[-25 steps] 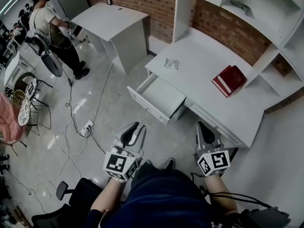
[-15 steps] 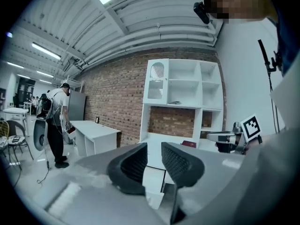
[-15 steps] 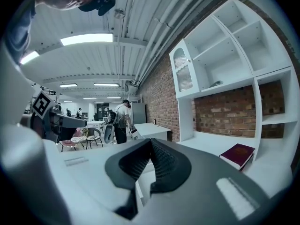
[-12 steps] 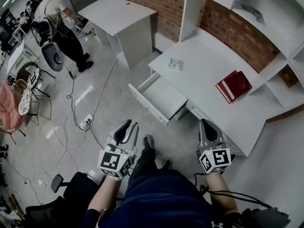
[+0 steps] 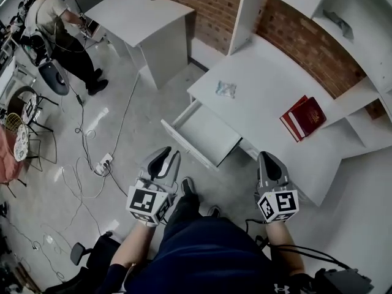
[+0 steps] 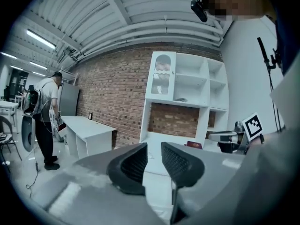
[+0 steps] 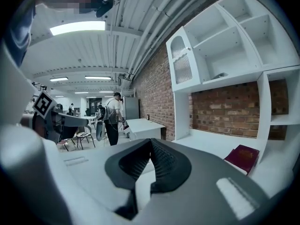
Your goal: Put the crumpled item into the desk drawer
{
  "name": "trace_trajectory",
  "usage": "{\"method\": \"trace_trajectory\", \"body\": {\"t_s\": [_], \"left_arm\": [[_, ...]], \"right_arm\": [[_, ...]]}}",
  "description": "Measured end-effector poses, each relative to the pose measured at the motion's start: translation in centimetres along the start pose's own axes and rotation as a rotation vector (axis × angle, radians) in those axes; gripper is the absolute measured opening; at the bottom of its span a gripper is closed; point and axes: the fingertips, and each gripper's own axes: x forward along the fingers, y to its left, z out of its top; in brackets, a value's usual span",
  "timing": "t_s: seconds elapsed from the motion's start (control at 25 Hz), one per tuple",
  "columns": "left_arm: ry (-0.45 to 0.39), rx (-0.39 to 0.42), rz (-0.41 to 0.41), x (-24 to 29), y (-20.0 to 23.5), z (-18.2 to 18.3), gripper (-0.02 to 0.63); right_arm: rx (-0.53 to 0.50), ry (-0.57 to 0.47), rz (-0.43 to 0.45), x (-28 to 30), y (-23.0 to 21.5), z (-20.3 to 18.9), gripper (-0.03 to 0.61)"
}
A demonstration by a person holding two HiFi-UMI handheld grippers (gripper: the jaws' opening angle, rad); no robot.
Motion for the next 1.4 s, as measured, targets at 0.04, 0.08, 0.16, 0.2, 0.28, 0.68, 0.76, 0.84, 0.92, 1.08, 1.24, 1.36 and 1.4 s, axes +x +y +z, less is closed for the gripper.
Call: {"method": "trace_trajectory", "body": {"t_s": [0.04, 0.08, 0.16, 0.2, 0.28, 0.68, 0.76, 0.84, 0.92, 1.08, 1.24, 1.36, 1.4], "left_arm": [[0.000, 0.003, -0.017, 1.0, 0.6, 0.3, 0.104], [-0.001, 0.005, -0.035, 1.9, 1.1, 0.7, 0.104], [-0.001, 0.013, -0.073, 3.6, 1.9, 1.2, 0.104], [0.000, 0.019, -0.091, 4.3, 2.2, 1.3, 0.104], [0.005, 0.030, -0.125, 5.5, 2.8, 1.4, 0.104], [0.076, 0.011, -0.139, 9.0, 6.9, -1.1, 0.104], [0.094, 0.005, -0.119, 9.5, 7.5, -1.7, 0.104], [0.111, 0.008, -0.094, 9.9, 8.3, -2.1, 0.104], [0.128, 0.015, -0.060, 10.3, 9.2, -2.4, 0.104], [0.161, 0.016, 0.011, 11.7, 10.3, -3.2, 0.104], [0.192, 0.007, 0.068, 13.2, 11.2, -4.1, 0.104], [0.214, -0.010, 0.094, 14.0, 11.6, -4.8, 0.104], [0.220, -0.014, 0.099, 14.3, 11.6, -5.0, 0.104]], "right_arm": [[0.000, -0.001, -0.013, 0.8, -0.2, 0.3, 0.003], [-0.001, -0.001, -0.027, 1.6, -0.3, 0.6, 0.003], [-0.005, -0.001, -0.051, 3.1, -0.4, 1.1, 0.003], [-0.009, 0.001, -0.060, 3.8, -0.4, 1.3, 0.005], [-0.022, 0.010, -0.076, 5.1, -0.4, 1.6, 0.006], [-0.189, 0.107, -0.077, 11.8, -2.9, 0.9, 0.037], [-0.208, 0.143, -0.045, 13.7, -3.6, 0.2, 0.049], [-0.222, 0.180, -0.009, 15.8, -4.1, -0.7, 0.066], [-0.242, 0.211, 0.021, 17.9, -4.8, -1.8, 0.071], [-0.307, 0.261, 0.081, 22.2, -6.6, -3.5, 0.083], [-0.350, 0.306, 0.137, 26.2, -7.5, -5.4, 0.087], [-0.388, 0.351, 0.172, 29.0, -7.7, -7.4, 0.092], [-0.405, 0.370, 0.180, 29.8, -7.8, -8.3, 0.094]]}}
